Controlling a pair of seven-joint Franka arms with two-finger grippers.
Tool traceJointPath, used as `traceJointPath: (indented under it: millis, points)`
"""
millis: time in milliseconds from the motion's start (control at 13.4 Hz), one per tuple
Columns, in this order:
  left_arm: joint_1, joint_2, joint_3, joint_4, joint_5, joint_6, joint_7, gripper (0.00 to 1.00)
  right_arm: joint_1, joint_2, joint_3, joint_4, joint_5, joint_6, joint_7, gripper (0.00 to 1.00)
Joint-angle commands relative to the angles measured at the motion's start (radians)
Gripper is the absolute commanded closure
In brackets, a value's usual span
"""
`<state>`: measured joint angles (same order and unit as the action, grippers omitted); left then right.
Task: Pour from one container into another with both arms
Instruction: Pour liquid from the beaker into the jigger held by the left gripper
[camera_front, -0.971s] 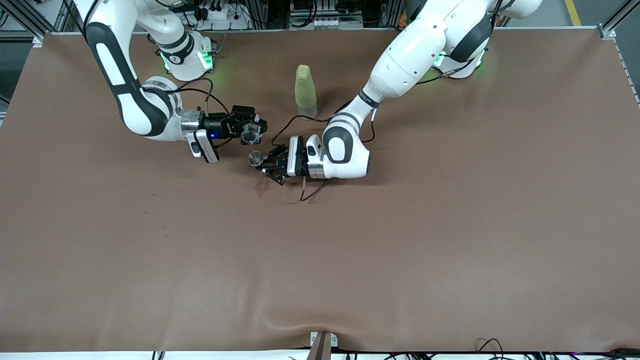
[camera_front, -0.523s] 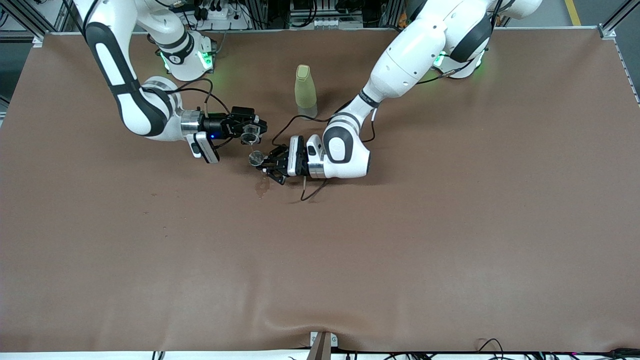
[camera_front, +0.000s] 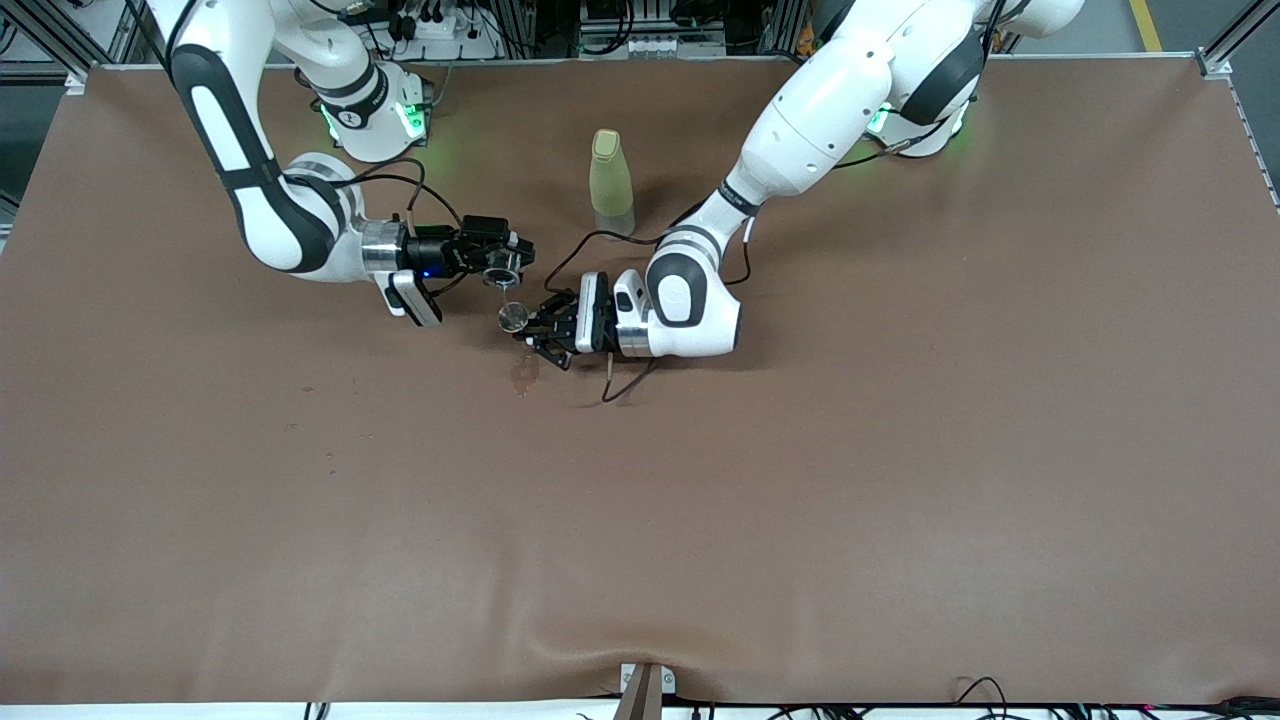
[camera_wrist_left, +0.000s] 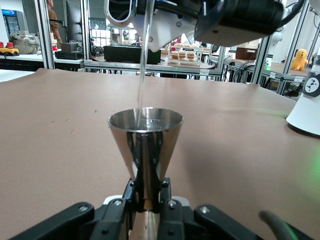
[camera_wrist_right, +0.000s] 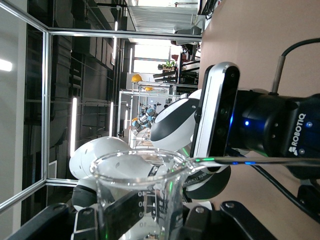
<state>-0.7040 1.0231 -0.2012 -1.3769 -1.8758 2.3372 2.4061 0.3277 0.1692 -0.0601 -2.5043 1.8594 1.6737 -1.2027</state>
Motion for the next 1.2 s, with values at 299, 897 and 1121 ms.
traceJointPath:
  millis: [299,897,1121]
  points:
    - [0.004,-0.02,-0.003,-0.019,-0.037,0.002,0.027,1.0,-0.013,-0.017,0.008,-0.01,0.017,-0.006,0.071,1.0]
    - [0.006,-0.021,-0.003,-0.021,-0.037,0.001,0.027,1.0,-0.022,-0.008,0.008,-0.01,0.017,-0.037,0.167,1.0]
    - [0.006,-0.024,-0.004,-0.021,-0.037,0.001,0.027,1.0,-0.022,-0.008,0.008,-0.01,0.017,-0.042,0.209,1.0]
